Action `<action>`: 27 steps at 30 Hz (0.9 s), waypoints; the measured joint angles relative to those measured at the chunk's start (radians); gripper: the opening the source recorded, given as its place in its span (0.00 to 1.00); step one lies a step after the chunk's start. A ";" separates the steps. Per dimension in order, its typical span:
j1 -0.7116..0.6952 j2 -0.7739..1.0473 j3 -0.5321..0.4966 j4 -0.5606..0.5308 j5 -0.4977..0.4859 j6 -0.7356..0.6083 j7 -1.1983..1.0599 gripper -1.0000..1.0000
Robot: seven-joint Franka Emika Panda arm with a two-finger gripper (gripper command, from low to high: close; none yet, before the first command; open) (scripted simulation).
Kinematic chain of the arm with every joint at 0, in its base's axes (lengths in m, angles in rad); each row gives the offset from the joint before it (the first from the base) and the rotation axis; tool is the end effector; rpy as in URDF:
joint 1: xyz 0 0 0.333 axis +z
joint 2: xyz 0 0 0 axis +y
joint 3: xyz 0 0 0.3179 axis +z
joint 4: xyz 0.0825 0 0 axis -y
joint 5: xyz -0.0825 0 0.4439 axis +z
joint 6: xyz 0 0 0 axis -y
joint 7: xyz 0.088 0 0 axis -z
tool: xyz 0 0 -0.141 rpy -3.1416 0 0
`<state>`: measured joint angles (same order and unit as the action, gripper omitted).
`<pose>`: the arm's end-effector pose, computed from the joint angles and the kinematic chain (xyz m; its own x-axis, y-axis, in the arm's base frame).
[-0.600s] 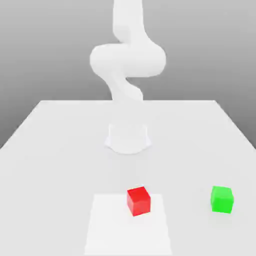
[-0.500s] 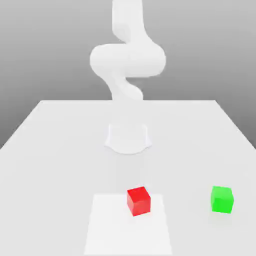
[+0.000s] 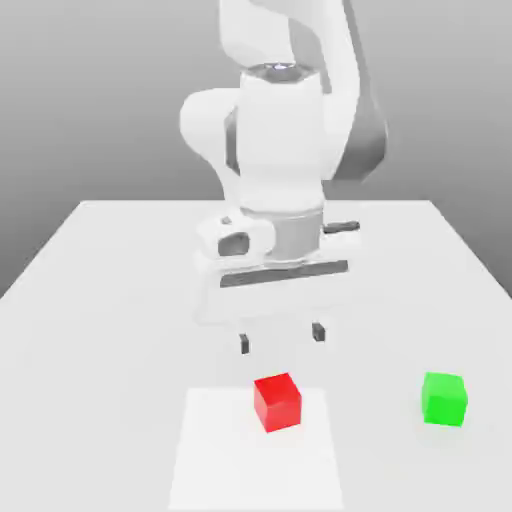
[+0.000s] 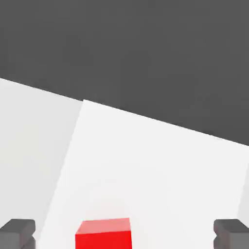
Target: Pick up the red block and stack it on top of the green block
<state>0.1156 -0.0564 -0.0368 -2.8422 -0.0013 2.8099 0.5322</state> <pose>0.3865 0.0310 0.1288 0.8993 -0.4369 0.0199 -0.4367 -0.8995 -0.0136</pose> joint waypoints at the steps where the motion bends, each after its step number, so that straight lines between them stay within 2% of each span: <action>1: 0.000 0.039 0.001 -0.004 0.001 0.032 -0.005 0.50; 6: -0.007 0.223 0.015 0.013 0.023 0.187 -0.025 0.50; 7: -0.010 0.255 0.019 0.017 0.026 0.213 -0.026 0.00; 14: -0.013 0.260 0.021 0.018 0.023 0.218 -0.024 0.00; 21: -0.010 0.035 0.013 -0.014 -0.002 0.024 -0.005 0.00; 27: 0.156 0.020 0.097 0.063 0.000 -0.067 0.224 0.00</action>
<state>0.2715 -0.0366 0.0603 -2.7797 -0.0015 2.7434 0.7567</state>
